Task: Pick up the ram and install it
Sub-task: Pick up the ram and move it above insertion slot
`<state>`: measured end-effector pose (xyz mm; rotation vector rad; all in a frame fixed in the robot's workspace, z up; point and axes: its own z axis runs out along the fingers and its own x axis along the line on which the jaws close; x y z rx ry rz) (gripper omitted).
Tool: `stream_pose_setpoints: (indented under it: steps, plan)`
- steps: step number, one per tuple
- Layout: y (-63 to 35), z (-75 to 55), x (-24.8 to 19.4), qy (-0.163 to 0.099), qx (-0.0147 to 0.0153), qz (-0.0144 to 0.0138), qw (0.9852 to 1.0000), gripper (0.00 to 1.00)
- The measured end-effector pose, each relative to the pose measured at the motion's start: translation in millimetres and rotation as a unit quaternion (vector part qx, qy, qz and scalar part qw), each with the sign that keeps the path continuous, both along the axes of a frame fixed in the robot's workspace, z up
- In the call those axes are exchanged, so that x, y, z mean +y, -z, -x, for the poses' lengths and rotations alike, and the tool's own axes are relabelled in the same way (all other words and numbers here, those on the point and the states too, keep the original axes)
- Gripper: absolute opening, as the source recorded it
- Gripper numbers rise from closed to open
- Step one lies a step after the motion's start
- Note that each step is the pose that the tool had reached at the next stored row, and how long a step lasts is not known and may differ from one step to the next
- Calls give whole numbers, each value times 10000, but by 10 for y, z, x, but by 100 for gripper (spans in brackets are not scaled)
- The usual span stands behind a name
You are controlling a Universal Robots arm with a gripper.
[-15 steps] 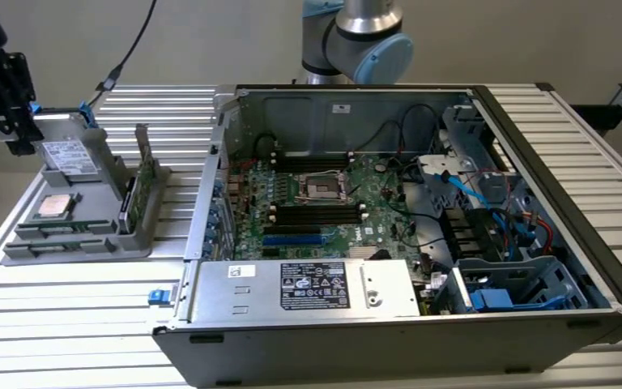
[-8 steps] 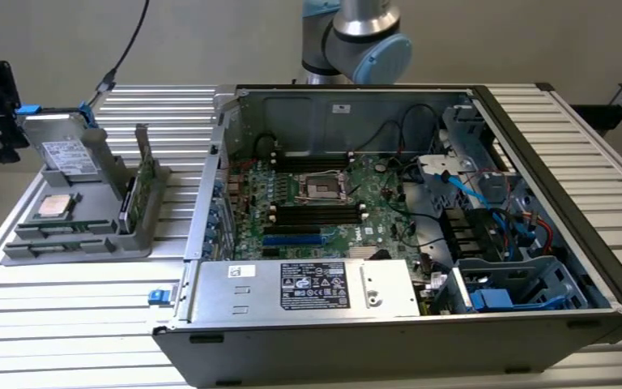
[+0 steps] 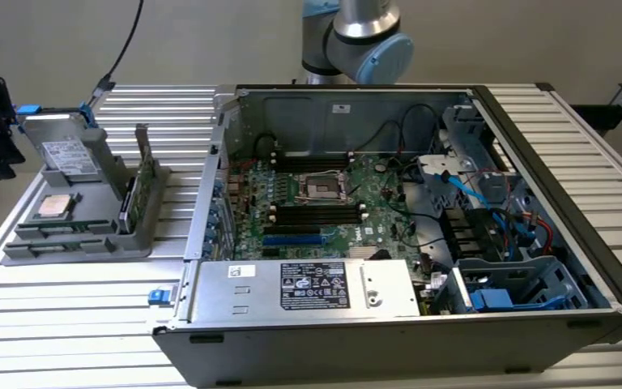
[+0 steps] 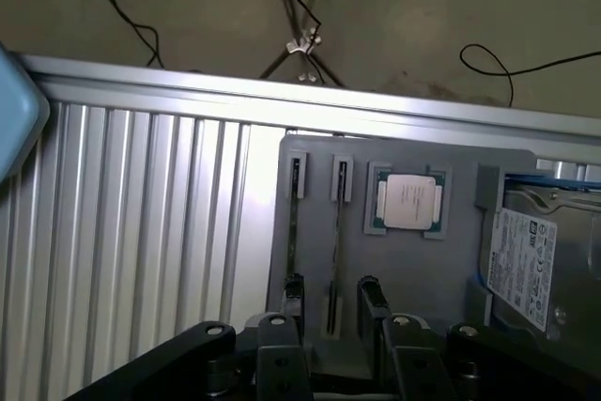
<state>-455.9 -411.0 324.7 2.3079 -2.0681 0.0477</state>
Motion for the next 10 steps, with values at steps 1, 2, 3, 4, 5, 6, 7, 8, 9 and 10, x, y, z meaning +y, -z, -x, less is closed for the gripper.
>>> stream_pose_setpoints:
  steps: [1, 2, 3, 4, 5, 6, 7, 8, 9, 10]
  plan:
    - [17, 0, -28, -2, -1, -9, 10000, 36]
    - [34, 0, -54, -5, -1, -16, 10000, 36]
    - [51, 0, -79, -7, -2, -22, 10000, 36]
    - [68, 0, -101, -11, -1, -26, 10000, 36]
    - [83, 0, -121, -14, -2, -29, 10000, 36]
    - [97, 0, -141, -17, -3, -32, 10000, 36]
    - [112, 0, -159, -22, -5, -34, 10000, 36]
    - [128, -1, -174, -26, -6, -36, 10000, 36]
    - [143, -3, -187, -31, -7, -37, 10000, 36]
    - [160, -5, -201, -37, -8, -38, 10000, 36]
